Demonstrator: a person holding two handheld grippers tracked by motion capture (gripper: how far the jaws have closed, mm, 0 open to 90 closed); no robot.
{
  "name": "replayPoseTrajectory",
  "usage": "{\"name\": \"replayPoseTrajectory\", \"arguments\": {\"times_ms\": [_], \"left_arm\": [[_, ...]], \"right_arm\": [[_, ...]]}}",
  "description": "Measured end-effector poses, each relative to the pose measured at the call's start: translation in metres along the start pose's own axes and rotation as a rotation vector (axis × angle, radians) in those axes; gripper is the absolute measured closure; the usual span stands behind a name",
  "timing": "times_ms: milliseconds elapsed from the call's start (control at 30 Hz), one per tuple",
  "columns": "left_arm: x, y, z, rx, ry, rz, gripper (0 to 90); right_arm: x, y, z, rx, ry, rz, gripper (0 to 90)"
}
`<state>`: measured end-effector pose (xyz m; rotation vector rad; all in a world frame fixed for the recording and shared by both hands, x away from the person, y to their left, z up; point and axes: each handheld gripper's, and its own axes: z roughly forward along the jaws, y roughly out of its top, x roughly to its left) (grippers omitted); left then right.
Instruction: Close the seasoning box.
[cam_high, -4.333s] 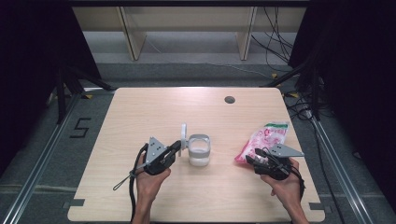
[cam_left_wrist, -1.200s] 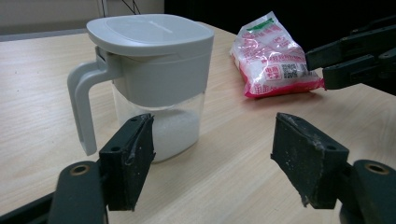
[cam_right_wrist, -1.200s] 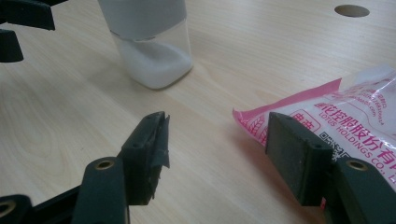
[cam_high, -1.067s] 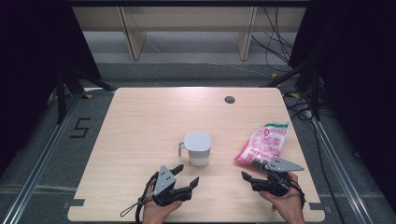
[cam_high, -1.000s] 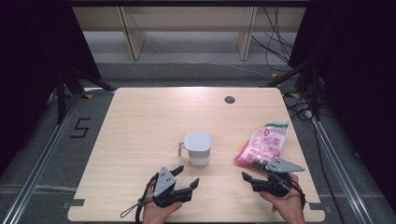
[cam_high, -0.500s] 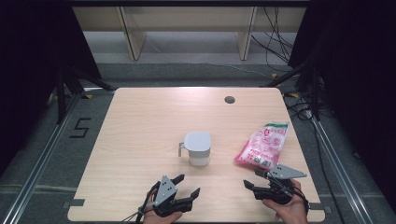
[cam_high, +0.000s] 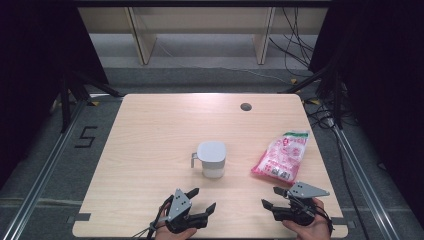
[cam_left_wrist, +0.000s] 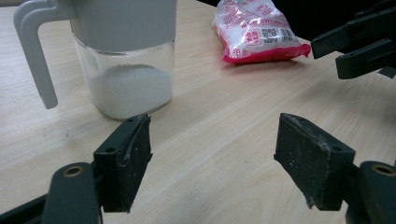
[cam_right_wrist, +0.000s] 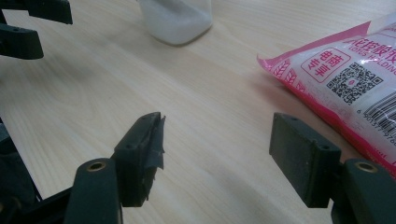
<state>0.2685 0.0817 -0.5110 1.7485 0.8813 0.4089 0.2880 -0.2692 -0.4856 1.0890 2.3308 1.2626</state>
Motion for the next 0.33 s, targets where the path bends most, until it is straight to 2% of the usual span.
{"name": "replayPoseTrajectory", "arguments": {"times_ms": [100,200,233,267,333], "left_arm": [[-0.0002,-0.0002,0.002,-0.023,-0.007,-0.017,26.1],[0.0016,0.0004,0.0013,-0.022,-0.006,-0.01,26.0],[0.004,0.0008,-0.0005,0.0,0.006,0.008,26.0],[0.0031,0.0014,-0.0011,-0.008,0.012,-0.008,26.0],[0.005,0.0017,-0.0017,-0.008,0.011,-0.007,26.0]], "right_arm": [[0.0003,-0.0003,0.0011,0.001,0.002,0.0,35.3],[-0.0001,-0.0004,0.0016,0.0,0.007,0.003,35.2],[-0.0008,-0.0005,0.0017,0.004,0.018,0.007,35.2],[-0.0011,-0.0005,0.0014,0.005,0.017,0.007,35.2],[-0.0014,-0.0004,0.001,0.004,0.02,0.016,35.2]]}}
